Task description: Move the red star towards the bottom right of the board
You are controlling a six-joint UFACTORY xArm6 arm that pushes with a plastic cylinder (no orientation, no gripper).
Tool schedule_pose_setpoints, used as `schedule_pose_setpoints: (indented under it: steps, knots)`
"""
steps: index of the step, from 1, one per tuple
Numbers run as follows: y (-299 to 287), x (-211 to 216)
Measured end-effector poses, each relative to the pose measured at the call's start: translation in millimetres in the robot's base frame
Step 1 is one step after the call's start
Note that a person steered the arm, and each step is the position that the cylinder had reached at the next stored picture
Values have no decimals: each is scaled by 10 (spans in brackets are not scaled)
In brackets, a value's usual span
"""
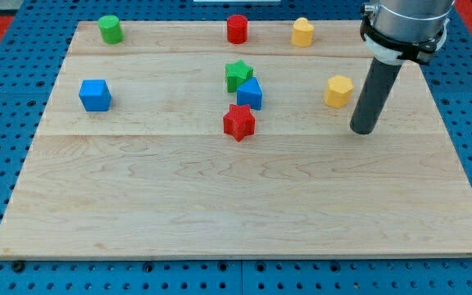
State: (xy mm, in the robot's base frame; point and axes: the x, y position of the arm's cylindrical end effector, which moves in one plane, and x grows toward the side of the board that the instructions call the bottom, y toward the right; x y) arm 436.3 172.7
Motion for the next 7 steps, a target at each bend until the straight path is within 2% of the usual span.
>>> schedule_pose_setpoints:
  steps: [3, 4, 5, 6, 7]
  knots:
    - [157, 121]
    - [-813, 538]
    - [-2031, 1069]
    - [-2598, 657]
    - [-2629, 626]
